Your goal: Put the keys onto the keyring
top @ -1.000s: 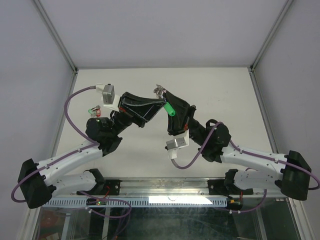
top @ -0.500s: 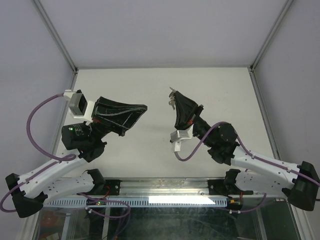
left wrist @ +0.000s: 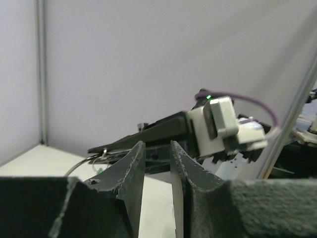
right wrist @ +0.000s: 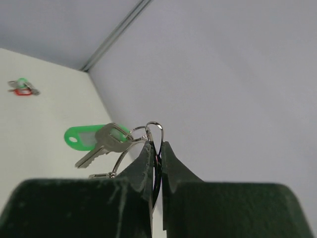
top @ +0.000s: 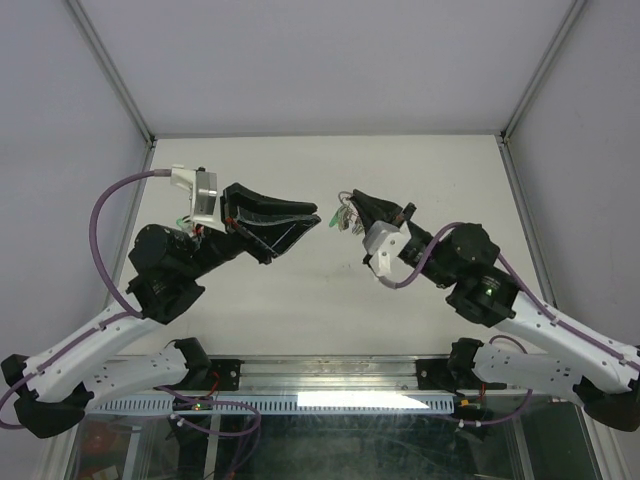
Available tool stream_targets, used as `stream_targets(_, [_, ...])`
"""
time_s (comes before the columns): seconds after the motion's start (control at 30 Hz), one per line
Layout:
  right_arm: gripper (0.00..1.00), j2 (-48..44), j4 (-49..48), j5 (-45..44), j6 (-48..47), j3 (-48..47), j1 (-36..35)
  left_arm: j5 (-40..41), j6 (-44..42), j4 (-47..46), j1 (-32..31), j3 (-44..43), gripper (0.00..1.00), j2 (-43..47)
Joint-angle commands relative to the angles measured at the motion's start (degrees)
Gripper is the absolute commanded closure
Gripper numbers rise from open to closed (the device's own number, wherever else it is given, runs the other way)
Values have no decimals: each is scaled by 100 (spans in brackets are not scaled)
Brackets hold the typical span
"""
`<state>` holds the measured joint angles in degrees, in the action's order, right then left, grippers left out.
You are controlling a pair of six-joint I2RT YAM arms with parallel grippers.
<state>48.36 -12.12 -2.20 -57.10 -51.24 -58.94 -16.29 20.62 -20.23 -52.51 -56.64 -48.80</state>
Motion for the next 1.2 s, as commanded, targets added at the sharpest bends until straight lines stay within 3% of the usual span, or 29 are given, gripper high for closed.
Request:
stream_targets(0.0, [100,9,2915,-37,1263,-978,-31,559,-454,922,-14,-156,75,270])
stream_targets(0.33, [100,1429,5997,-458,3921,-3489,-26,1118,-800,2022,-16,-58,63,503])
stream_targets(0.53, [100,2222,7631,-397,4741,-4626,-21,1160,-955,2321,-14,86,54,440])
stream_targets(0.63, [100,2405,7834,-413,5039,-4834,-13,1100,-1050,2264,-14,302,44,375])
stream_targets(0.73, [100,2477,7814,-459,5284,-4921,-13,880,-1176,2085,-14,544,26,248])
stream_targets(0.83, [100,2557,7789,-584,5568,-5085,5,724,-1296,1795,-14,807,17,145])
stream_targets(1.0, [100,2640,7758,-730,5977,-5294,22,394,-1453,917,-14,1370,13,87])
stream_targets(1.17, [100,2670,7726,-534,6104,-5391,40,230,-1790,260,-14,1658,16,6])
